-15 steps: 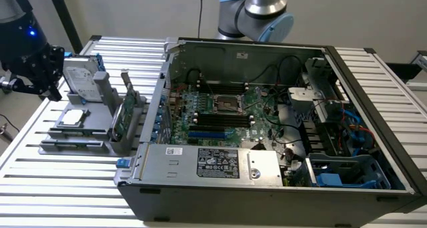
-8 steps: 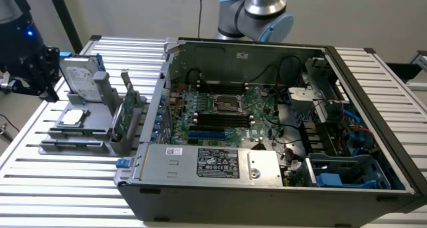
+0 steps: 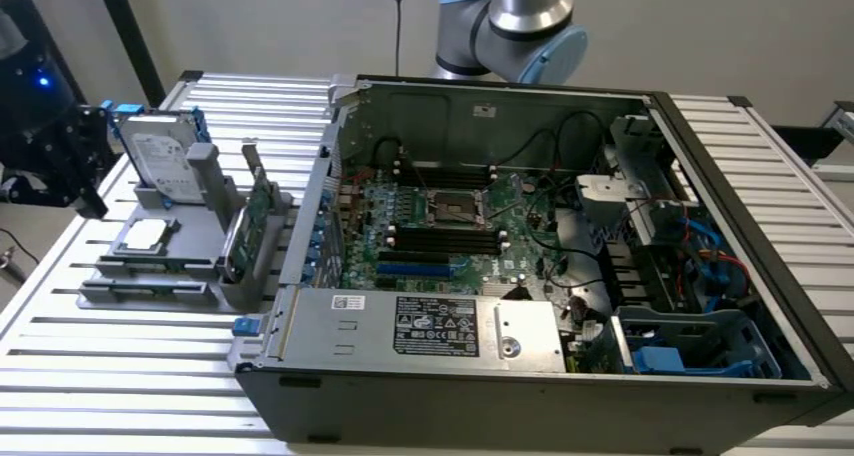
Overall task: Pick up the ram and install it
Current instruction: 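Pick up the ram and move it above insertion slot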
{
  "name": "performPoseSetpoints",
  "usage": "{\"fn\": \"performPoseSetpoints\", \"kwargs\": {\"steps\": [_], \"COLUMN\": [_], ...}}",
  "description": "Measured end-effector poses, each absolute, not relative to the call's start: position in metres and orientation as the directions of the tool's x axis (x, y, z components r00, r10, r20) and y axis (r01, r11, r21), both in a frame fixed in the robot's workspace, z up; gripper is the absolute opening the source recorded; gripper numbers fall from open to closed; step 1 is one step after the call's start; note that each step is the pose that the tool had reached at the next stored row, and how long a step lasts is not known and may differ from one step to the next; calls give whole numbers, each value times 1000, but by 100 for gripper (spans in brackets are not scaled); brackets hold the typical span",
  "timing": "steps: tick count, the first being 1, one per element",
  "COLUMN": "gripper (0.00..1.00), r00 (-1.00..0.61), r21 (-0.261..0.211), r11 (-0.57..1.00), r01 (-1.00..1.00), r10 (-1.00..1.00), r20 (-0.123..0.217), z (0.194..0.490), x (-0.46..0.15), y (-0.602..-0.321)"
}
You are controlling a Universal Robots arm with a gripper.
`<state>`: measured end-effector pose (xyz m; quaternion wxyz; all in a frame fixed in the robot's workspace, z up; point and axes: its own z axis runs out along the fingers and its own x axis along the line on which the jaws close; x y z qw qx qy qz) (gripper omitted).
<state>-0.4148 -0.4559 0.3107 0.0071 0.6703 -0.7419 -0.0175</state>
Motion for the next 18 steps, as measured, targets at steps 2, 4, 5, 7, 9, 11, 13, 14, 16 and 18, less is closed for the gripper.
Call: {"fn": "performPoseSetpoints", "kwargs": {"steps": [2, 4, 5, 7, 9, 11, 13, 14, 16, 18], "gripper": [11, 11, 11, 11, 11, 11, 11, 11, 11, 11], "r00": [-80, -62, -57, -52, -50, -49, -49, -48, -48, -48], "r21": [35, 36, 35, 35, 35, 35, 35, 35, 35, 35], "r11": [80, 61, 56, 52, 50, 49, 48, 48, 48, 48], "r01": [-996, -997, -998, -998, -998, -998, -998, -998, -998, -998], "r10": [-997, -998, -998, -999, -999, -999, -999, -999, -999, -999], "r20": [-13, -13, -13, -13, -13, -13, -14, -14, -15, -15], "z": [309, 308, 307, 305, 304, 303, 302, 302, 301, 301], "x": [-414, -414, -413, -413, -412, -411, -409, -409, -408, -408], "y": [-456, -456, -456, -457, -458, -459, -461, -462, -462, -462]}}
